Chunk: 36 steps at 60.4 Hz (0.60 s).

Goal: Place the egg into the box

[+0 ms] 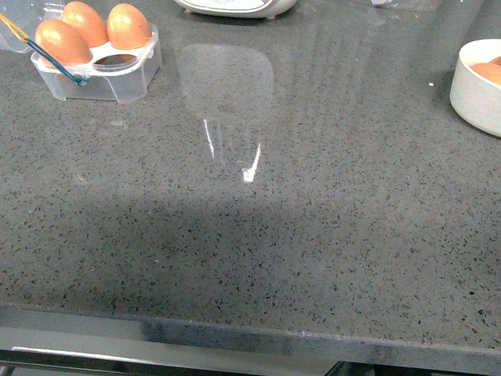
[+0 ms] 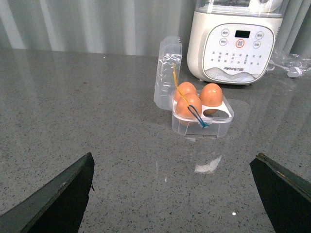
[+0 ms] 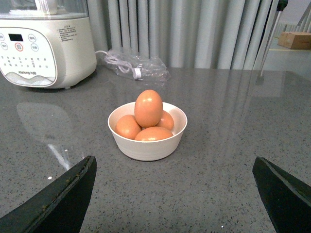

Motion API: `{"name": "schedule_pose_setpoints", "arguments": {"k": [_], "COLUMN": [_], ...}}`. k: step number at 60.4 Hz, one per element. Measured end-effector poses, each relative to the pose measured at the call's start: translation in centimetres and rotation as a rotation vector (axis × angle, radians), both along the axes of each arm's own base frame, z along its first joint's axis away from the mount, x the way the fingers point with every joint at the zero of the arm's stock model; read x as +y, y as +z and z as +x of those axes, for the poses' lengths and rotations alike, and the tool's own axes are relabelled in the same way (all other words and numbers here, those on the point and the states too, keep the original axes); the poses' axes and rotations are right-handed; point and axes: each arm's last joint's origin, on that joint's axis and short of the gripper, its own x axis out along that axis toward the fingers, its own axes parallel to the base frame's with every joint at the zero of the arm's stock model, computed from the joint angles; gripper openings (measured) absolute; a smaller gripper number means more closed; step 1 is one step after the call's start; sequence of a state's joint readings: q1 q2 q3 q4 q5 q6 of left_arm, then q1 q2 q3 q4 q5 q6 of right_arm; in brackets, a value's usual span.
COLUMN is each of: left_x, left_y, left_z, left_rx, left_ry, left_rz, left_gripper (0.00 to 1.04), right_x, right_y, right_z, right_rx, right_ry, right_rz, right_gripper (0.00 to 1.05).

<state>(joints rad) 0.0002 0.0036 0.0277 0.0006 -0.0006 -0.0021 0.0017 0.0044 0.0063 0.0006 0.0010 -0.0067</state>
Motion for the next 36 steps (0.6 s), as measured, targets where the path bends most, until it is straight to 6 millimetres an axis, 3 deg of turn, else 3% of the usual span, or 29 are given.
{"name": "schedule_pose_setpoints", "arguments": {"k": [36], "left_x": [0.0], "left_y": [0.0], "left_z": [0.0], "left_rx": [0.0], "left_ry": [0.0], "left_rz": [0.0], "left_gripper": [0.98], "right_x": [0.0], "right_y": [0.0], "right_z": [0.0], "right_rx": [0.0], "right_ry": [0.0], "right_rz": [0.0], "right_gripper": [0.97]}}
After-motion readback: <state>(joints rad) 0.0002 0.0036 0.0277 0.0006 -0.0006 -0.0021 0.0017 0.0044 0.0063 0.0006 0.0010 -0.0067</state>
